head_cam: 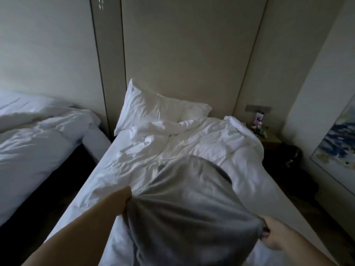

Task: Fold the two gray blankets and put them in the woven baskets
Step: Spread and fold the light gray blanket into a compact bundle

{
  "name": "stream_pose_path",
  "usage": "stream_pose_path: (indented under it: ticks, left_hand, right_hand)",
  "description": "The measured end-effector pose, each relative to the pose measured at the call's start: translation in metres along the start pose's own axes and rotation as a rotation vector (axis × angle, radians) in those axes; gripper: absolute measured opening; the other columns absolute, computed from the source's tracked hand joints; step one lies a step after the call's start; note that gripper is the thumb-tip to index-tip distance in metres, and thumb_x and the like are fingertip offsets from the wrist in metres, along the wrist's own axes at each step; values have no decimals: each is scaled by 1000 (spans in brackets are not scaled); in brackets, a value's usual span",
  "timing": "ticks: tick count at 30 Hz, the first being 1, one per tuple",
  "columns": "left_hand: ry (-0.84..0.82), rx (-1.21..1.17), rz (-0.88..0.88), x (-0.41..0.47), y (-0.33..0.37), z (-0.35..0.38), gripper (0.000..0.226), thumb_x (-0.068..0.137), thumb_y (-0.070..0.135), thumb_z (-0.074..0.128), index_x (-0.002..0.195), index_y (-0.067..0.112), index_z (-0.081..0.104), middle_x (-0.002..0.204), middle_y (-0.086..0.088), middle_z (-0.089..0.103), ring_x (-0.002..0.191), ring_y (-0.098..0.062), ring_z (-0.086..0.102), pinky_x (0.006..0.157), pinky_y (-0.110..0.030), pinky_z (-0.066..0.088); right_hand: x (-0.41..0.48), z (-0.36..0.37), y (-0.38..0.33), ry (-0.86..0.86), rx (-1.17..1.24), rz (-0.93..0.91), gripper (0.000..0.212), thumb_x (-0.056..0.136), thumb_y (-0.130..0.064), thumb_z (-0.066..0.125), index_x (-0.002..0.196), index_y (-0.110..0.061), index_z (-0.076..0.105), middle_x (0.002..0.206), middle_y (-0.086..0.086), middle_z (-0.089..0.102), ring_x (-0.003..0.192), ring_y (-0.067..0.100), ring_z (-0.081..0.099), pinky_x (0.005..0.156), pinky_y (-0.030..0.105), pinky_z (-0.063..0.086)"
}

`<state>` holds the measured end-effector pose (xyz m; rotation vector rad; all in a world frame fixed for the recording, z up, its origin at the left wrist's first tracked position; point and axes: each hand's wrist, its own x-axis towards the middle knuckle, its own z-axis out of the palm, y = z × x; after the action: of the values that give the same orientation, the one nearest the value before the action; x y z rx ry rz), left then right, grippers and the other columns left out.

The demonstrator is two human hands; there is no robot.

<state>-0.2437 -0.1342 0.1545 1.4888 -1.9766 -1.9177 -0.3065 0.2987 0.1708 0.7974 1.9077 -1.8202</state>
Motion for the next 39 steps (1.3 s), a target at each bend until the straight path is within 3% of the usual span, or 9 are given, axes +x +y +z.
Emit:
stream_pose_path:
  ticks: [3,9,14,19,22,24,29,34,39]
  left_hand:
    - [-108,153,-271,8,-63,-5,21,80,8,49,62,12,39,57,-8,34,52,-21,37,59,-25,31]
    - [-366,221,-342,18,-85,-3,34,86,27,64,106,0,62,108,-24,62,101,-32,59,91,-40,46]
    - [-325,-21,-260,31,-58,4,18,80,12,47,65,3,52,54,-15,53,43,-27,52,48,-26,45]
    - [-519,221,-344,38,-21,0,42,82,36,67,102,-1,69,101,-24,69,89,-35,68,77,-42,54]
    - [-403,9,-114,37,43,7,18,82,24,63,78,6,64,66,-13,66,57,-23,64,60,-32,53]
    - [-378,-238,63,32,101,12,17,81,21,57,67,11,59,54,-6,57,44,-18,56,49,-25,48]
    - [-563,-605,345,2,230,16,20,85,23,54,82,9,68,71,-8,69,65,-18,67,63,-26,56]
    - [-500,-509,486,-31,324,23,30,84,27,60,107,9,65,96,-10,66,89,-21,64,80,-33,54]
    - [-419,-556,702,-25,332,35,41,87,1,50,125,16,58,110,-6,65,95,-17,62,77,-25,53]
  right_hand:
    - [10,-6,57,9,-25,177,28,95,-5,46,68,2,50,40,14,49,26,25,43,24,15,31]
    - [5,7,54,-42,42,305,16,61,-2,43,46,-3,48,43,14,46,48,32,46,46,32,39]
    - [18,13,31,101,283,237,14,70,0,30,61,-11,30,65,11,30,58,28,31,53,32,27]
    - [35,14,-1,-74,-67,362,35,92,-24,59,100,10,60,84,27,65,75,38,63,68,44,52]
    - [41,22,-67,-4,-238,47,23,99,-5,44,106,7,61,81,23,63,77,34,56,72,41,50]
    - [35,27,-131,-87,37,-159,27,102,-6,35,90,-4,59,64,15,67,71,29,60,61,31,53]
    - [-24,45,-279,-343,494,-570,21,53,-19,73,69,-7,71,65,2,70,60,6,68,59,17,55]
    - [-49,43,-358,-330,585,-647,30,103,-21,32,100,-5,57,103,9,66,99,17,63,94,30,46]
    - [-27,39,-332,-189,668,-614,29,103,-14,33,83,-11,54,47,-5,64,47,1,64,57,17,53]
